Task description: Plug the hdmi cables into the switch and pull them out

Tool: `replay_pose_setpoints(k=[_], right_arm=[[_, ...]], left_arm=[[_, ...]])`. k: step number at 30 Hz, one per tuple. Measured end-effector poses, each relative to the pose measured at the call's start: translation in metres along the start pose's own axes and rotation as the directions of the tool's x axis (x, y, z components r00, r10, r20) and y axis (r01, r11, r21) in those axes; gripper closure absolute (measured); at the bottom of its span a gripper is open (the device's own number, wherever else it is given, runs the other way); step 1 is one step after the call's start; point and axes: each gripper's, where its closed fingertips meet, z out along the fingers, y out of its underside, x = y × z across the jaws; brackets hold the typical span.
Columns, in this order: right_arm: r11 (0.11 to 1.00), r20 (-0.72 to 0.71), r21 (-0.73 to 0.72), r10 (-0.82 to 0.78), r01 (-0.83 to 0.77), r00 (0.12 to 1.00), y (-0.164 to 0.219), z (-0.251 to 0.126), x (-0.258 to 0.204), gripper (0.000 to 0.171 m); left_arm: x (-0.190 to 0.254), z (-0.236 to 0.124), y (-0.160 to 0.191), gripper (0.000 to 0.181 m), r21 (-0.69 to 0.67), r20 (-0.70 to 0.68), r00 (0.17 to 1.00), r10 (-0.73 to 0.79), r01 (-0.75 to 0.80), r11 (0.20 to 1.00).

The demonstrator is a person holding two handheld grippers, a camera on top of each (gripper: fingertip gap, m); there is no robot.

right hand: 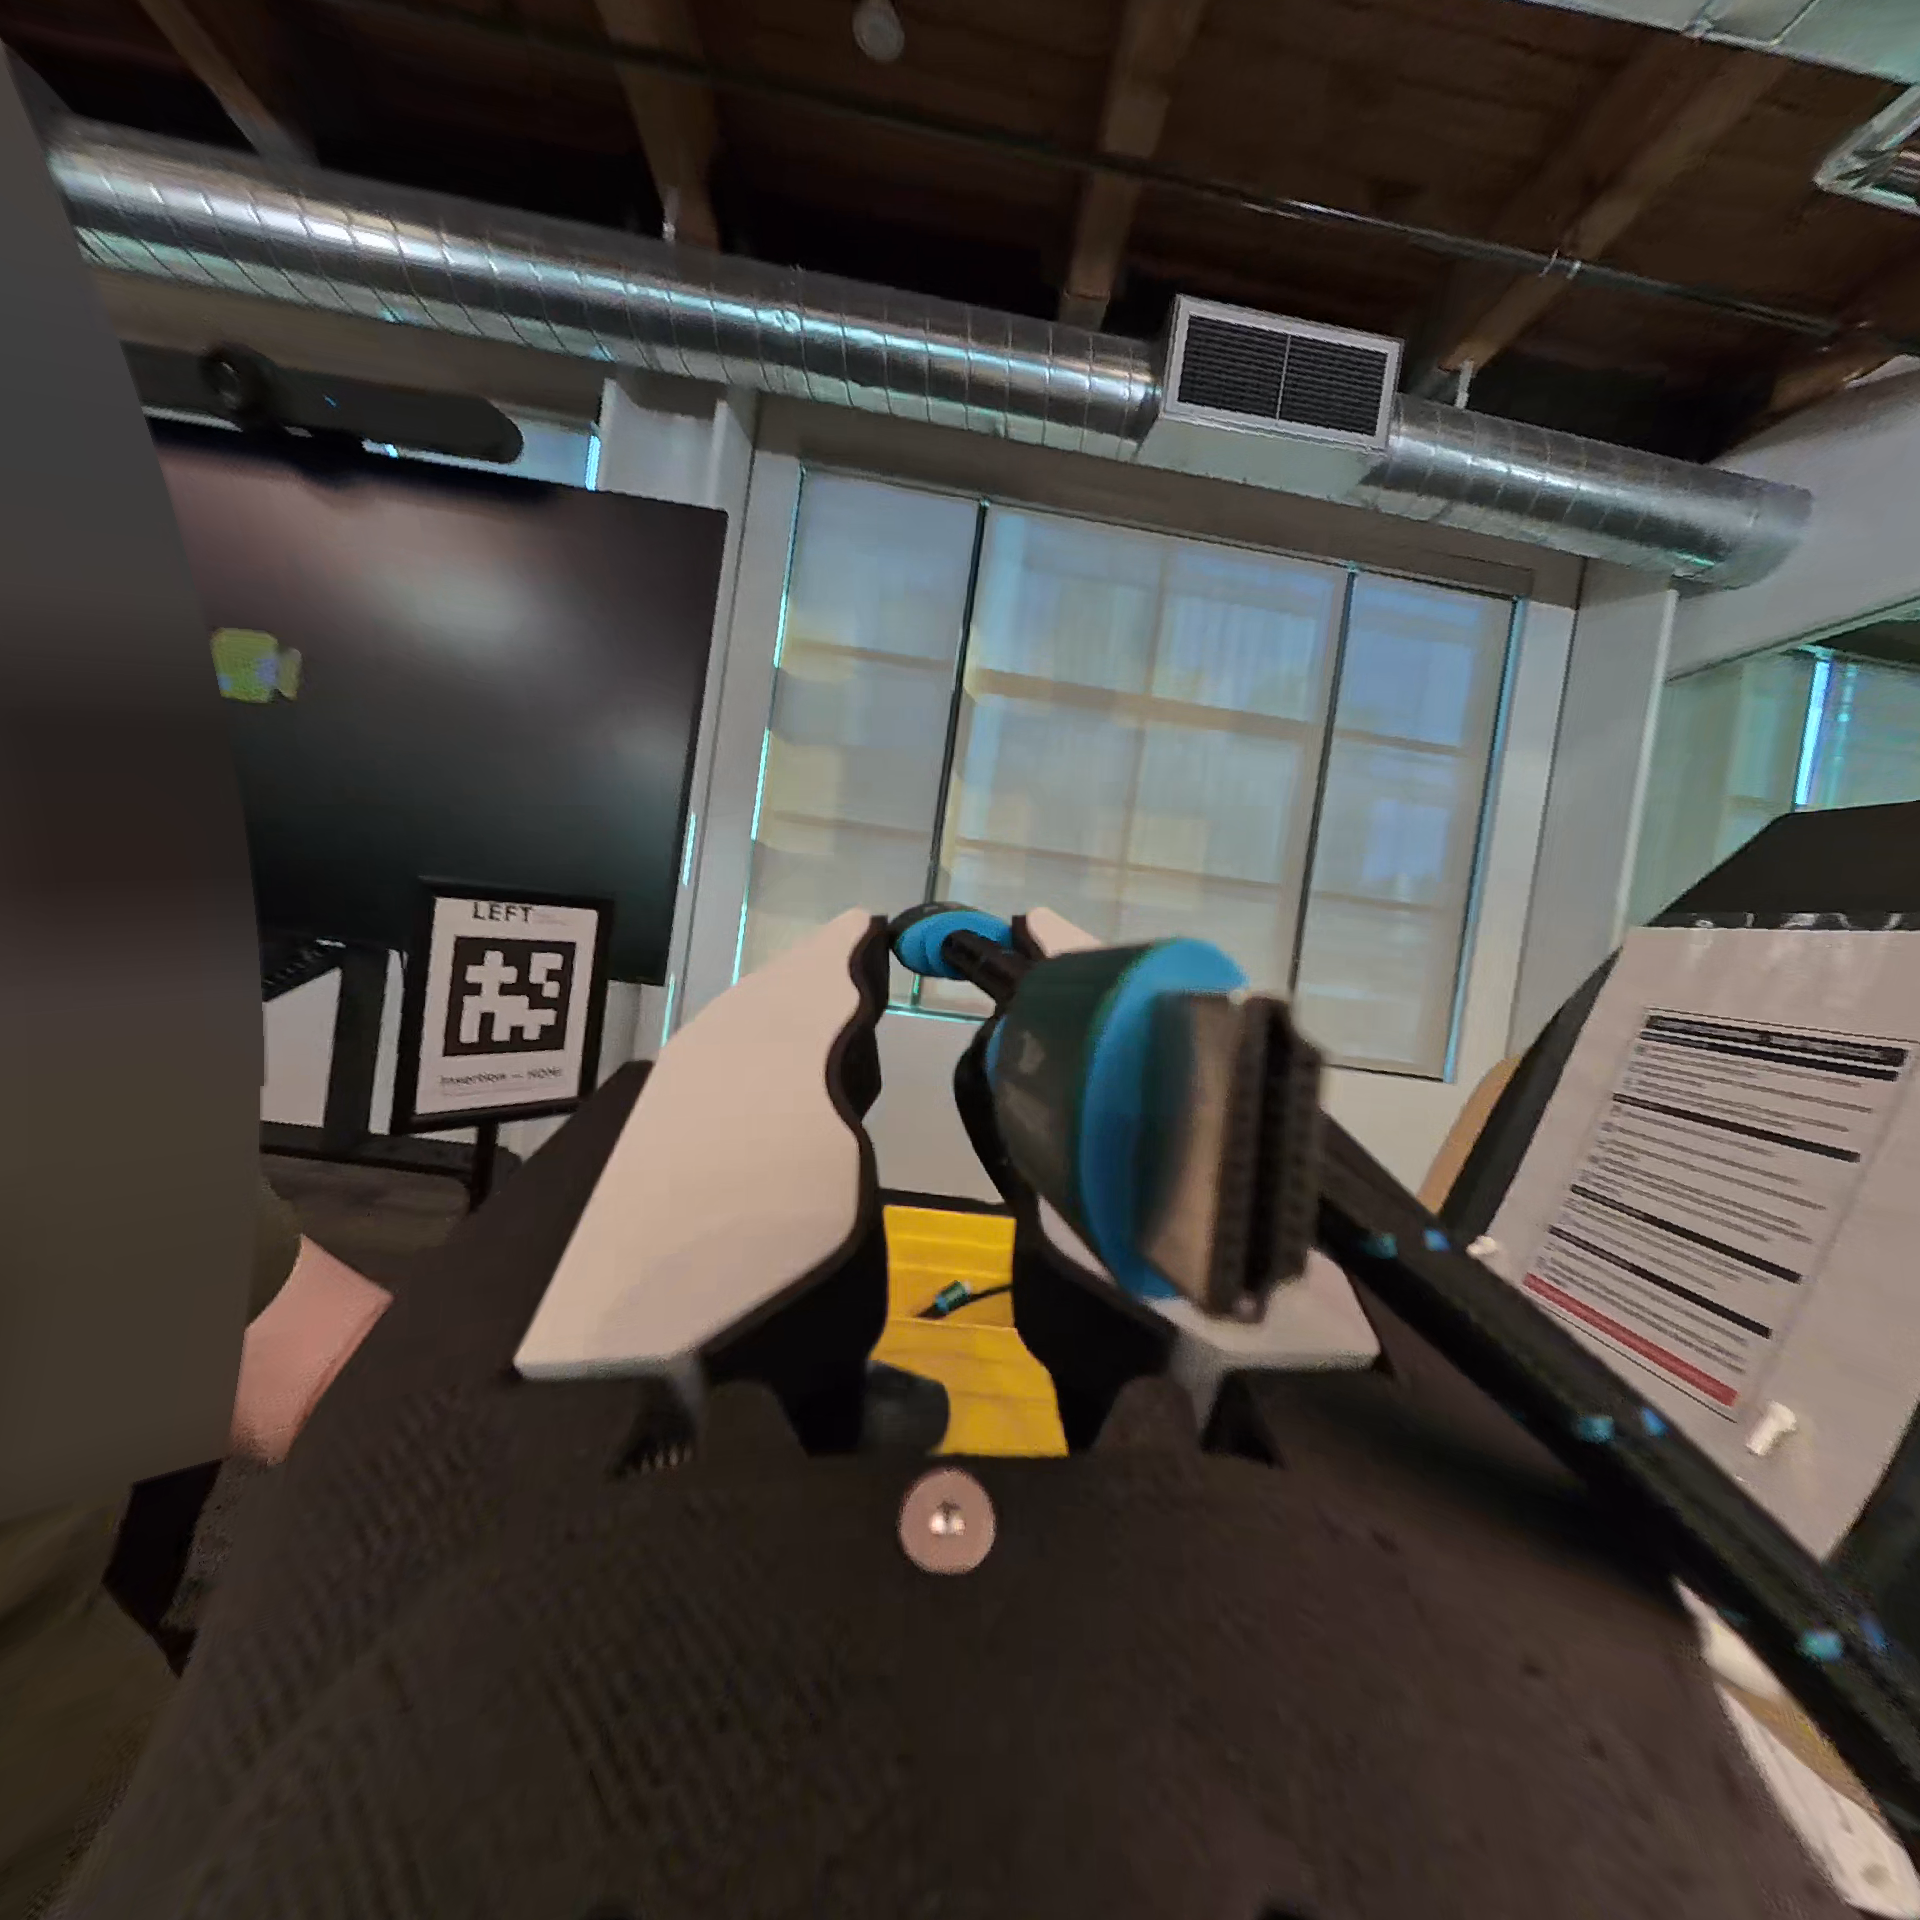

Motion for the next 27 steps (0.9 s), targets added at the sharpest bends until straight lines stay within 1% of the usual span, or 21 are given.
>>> replay_pose_setpoints(k=[1,3,5,8,9,10,11,12,13,14,15,18,20,22,24,27], right_arm=[[1.000,-0.005,-0.015,-0.014,0.014,1.000,0.001,0.000,0.000,0.148],[0.999,-0.011,-0.034,-0.041,0.041,0.999,0.002,-0.001,-0.001,0.150],[0.998,-0.012,-0.037,-0.055,0.054,0.998,0.002,-0.001,-0.001,0.150],[0.999,-0.014,-0.021,-0.044,0.044,0.999,0.001,-0.002,0.000,0.150],[0.999,-0.013,-0.017,-0.038,0.038,0.999,0.000,-0.002,0.001,0.150],[0.999,-0.014,-0.015,-0.034,0.034,0.999,0.000,-0.002,0.001,0.150],[0.999,-0.017,-0.014,-0.032,0.032,0.999,0.001,-0.003,0.002,0.150],[0.999,-0.017,-0.015,-0.032,0.032,0.999,0.001,-0.003,0.002,0.149],[0.999,-0.016,-0.016,-0.033,0.033,0.999,0.001,-0.003,0.001,0.149],[0.999,-0.015,-0.021,-0.034,0.034,0.999,0.001,-0.003,0.001,0.149],[0.999,-0.013,-0.029,-0.037,0.036,0.999,0.002,-0.003,0.000,0.149],[0.998,-0.003,-0.051,-0.049,0.049,0.999,0.005,-0.002,-0.003,0.150],[0.997,-0.001,-0.058,-0.058,0.058,0.998,0.005,-0.001,-0.004,0.150],[0.996,0.004,-0.064,-0.067,0.067,0.998,0.005,-0.001,-0.007,0.147],[0.994,0.010,-0.075,-0.077,0.078,0.997,0.005,-0.001,-0.009,0.147],[0.989,0.007,-0.107,-0.101,0.101,0.995,0.009,-0.003,-0.009,0.147]], left_arm=[[-0.001,-0.007,-0.003,0.132,0.021,0.011,0.998,0.054,-0.054,0.998],[-0.003,-0.029,-0.016,0.131,0.108,0.039,0.984,0.173,-0.176,0.978],[-0.006,-0.057,-0.035,0.126,0.238,0.102,0.961,0.255,-0.273,0.932],[-0.008,-0.094,-0.063,0.121,0.448,0.181,0.932,0.313,-0.362,0.817],[-0.009,-0.100,-0.067,0.116,0.483,0.199,0.916,0.348,-0.401,0.779],[-0.011,-0.100,-0.069,0.119,0.482,0.218,0.889,0.402,-0.457,0.748],[-0.015,-0.094,-0.069,0.119,0.440,0.223,0.856,0.467,-0.515,0.735],[-0.019,-0.083,-0.065,0.119,0.365,0.199,0.820,0.536,-0.570,0.736],[-0.023,-0.071,-0.060,0.113,0.276,0.157,0.779,0.607,-0.625,0.731],[-0.026,-0.061,-0.055,0.116,0.196,0.098,0.731,0.675,-0.679,0.707],[-0.026,-0.054,-0.051,0.123,0.142,0.033,0.682,0.731,-0.727,0.672],[-0.030,-0.037,-0.047,0.124,0.040,-0.099,0.525,0.845,-0.846,0.531],[-0.034,-0.025,-0.041,0.122,-0.022,-0.200,0.445,0.873,-0.893,0.450],[-0.039,-0.014,-0.030,0.125,-0.079,-0.313,0.395,0.864,-0.917,0.390],[-0.047,0.001,-0.028,0.131,-0.128,-0.358,0.378,0.854,-0.925,0.357],[-0.040,0.017,-0.020,0.141,-0.129,-0.470,0.408,0.783,-0.909,0.397]])
